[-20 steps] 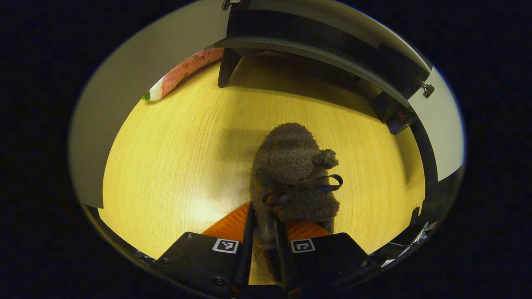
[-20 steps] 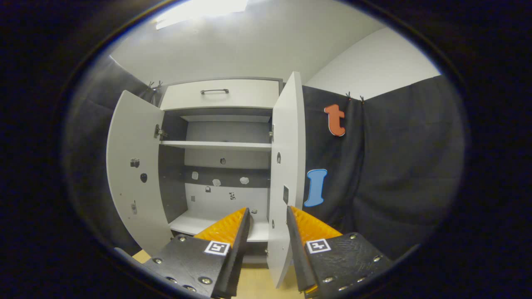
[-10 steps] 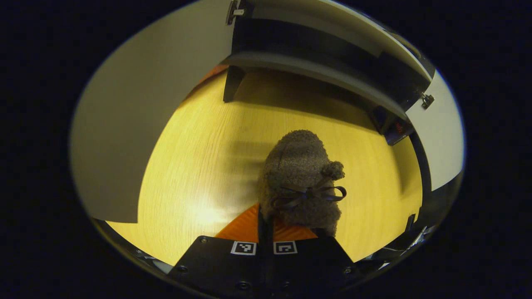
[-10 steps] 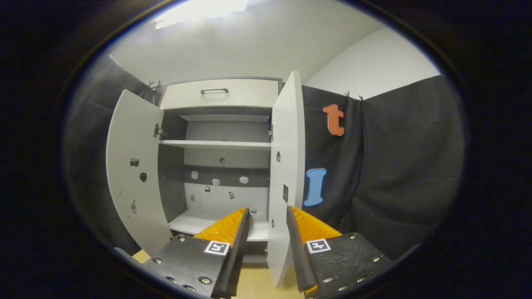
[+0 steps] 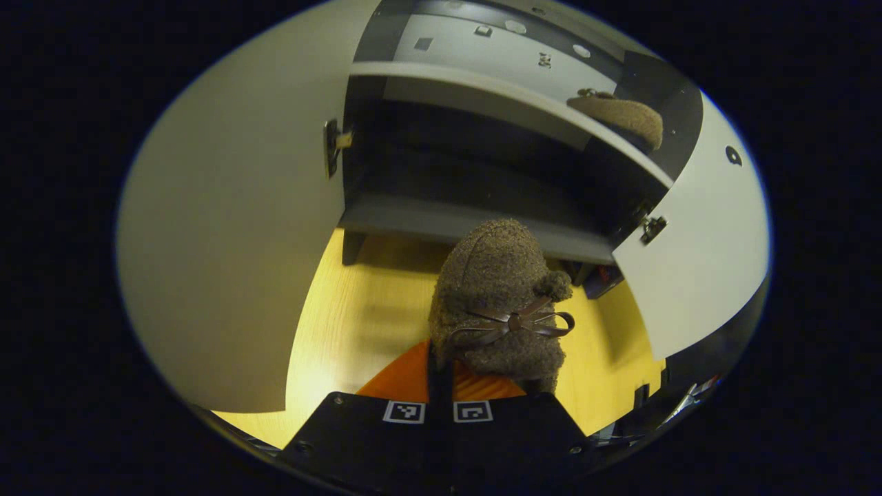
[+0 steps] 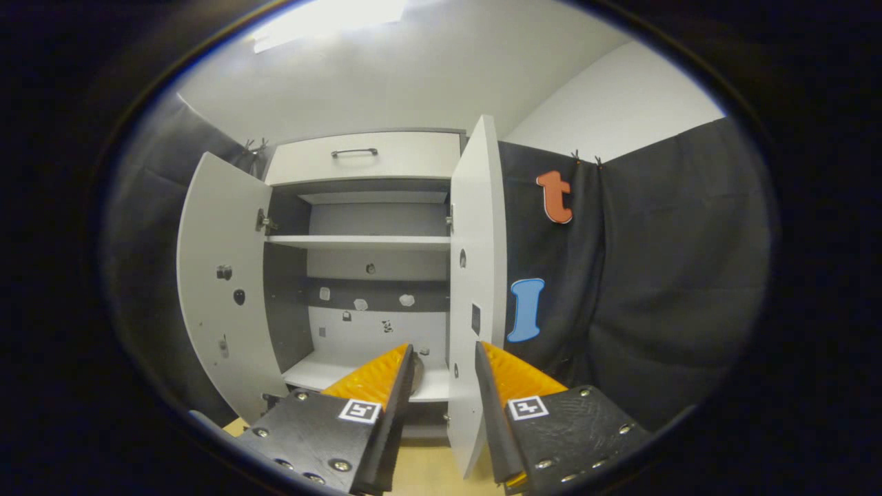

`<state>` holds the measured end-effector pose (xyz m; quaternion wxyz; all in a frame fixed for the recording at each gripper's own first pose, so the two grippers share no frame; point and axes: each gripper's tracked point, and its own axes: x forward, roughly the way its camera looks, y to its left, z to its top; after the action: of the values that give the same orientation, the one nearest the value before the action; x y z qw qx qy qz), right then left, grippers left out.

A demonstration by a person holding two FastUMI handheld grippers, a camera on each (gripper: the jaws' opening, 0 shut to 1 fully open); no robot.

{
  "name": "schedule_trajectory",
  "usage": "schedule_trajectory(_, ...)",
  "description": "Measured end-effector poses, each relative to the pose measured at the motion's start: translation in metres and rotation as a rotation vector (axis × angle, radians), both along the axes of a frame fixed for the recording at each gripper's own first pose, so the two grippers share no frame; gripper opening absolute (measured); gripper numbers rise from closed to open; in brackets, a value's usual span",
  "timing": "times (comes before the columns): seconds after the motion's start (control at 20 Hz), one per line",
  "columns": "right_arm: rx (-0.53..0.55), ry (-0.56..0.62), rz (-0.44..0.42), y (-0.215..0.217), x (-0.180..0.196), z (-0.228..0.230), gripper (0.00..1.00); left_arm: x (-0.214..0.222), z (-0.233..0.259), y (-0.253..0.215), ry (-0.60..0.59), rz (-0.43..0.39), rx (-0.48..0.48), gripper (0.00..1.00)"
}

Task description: Grab one shoe with the right hand and put it into the shoe cabinet, grab the other shoe with the left hand and put it into the shoe cabinet; then close the right door with the right hand and the left door with the left hand.

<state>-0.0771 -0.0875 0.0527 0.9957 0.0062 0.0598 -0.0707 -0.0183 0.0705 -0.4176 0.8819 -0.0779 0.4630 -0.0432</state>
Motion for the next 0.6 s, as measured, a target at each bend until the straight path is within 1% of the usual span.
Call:
schedule_trajectory(0.2, 0.01, -0.005, -0.013, -0.005, -0.004, 0.001, 0.5, 0.039, 0.041, -0.012, -0.082, 0.001, -0.012, 0.01)
schedule_trajectory(0.25, 0.012, -0.007, -0.019, -0.008, -0.005, 0.001, 0.5, 0.049, 0.051, -0.017, -0.103, 0.005, -0.021, 0.04)
schedule_trajectory(0.3, 0.013, -0.01, -0.027, -0.011, -0.007, 0.002, 0.5, 0.057, 0.062, -0.021, -0.125, 0.005, -0.029, 0.01)
schedule_trajectory(0.5, 0.022, -0.023, -0.057, -0.021, -0.013, 0.007, 0.5, 0.092, 0.106, -0.033, -0.219, -0.018, -0.041, 0.01)
schedule_trajectory(0.55, 0.023, -0.028, -0.065, -0.023, -0.014, 0.009, 0.5, 0.102, 0.116, -0.037, -0.24, -0.02, -0.051, 0.03)
schedule_trajectory(0.6, 0.023, -0.031, -0.075, -0.025, -0.016, 0.011, 0.5, 0.112, 0.129, -0.041, -0.26, -0.02, -0.065, 0.01)
